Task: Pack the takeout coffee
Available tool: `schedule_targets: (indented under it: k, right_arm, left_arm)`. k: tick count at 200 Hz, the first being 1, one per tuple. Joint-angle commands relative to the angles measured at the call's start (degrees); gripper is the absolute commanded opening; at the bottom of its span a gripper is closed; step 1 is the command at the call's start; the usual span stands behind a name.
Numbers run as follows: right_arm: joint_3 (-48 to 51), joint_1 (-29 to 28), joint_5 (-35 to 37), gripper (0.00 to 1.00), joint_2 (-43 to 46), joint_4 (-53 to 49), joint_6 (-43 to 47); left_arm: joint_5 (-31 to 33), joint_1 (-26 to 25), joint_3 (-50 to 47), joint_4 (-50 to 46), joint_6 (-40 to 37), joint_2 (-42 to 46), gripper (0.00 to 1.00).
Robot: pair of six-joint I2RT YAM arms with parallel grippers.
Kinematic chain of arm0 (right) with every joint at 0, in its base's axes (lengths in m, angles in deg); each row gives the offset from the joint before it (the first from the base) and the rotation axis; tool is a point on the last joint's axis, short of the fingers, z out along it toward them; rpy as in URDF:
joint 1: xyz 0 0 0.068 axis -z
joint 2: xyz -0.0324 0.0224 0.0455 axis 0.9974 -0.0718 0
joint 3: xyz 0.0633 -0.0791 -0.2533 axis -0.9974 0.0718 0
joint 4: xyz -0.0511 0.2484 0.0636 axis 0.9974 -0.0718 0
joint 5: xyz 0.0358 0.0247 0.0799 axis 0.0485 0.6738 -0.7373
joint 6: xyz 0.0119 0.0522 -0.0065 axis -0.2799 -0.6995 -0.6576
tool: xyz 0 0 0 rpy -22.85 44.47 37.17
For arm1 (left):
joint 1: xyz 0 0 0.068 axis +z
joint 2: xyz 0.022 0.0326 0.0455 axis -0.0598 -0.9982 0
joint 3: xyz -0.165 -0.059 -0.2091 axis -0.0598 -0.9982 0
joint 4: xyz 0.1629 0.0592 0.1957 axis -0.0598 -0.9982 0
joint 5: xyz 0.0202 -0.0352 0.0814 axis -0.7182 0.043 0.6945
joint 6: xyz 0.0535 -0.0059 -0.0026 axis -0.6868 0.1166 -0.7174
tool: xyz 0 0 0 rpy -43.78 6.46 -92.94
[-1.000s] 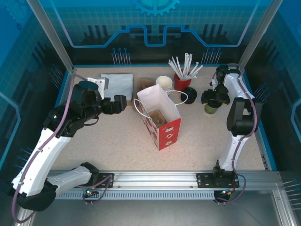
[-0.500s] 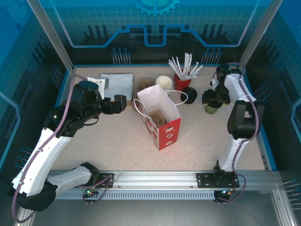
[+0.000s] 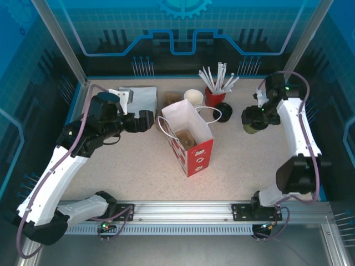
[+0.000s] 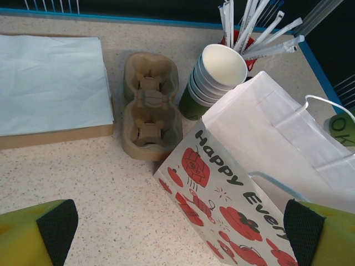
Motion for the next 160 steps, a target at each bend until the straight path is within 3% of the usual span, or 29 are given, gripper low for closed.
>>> schedule_targets:
  k: [1, 98, 160]
  right_arm:
    - [-1.3, -1.7, -3.6, 0.84, 4.8, -6.6, -1.2]
    - [-17.9, -17.0, -3.1, 0.83, 11.4, -25.9, -8.7]
    - [-29.4, -26.6, -5.5, 0.8, 10.3, -27.8, -14.8]
  left_arm:
    - [-3.1, 0.4, 3.1, 1.6, -1.3, -2.7, 0.99]
    - [-6.6, 0.5, 9.2, 2.6, -3.6, -11.5, 0.99]
    - [-6.2, 1.0, 12.2, 2.1, -6.7, -16.9, 0.98]
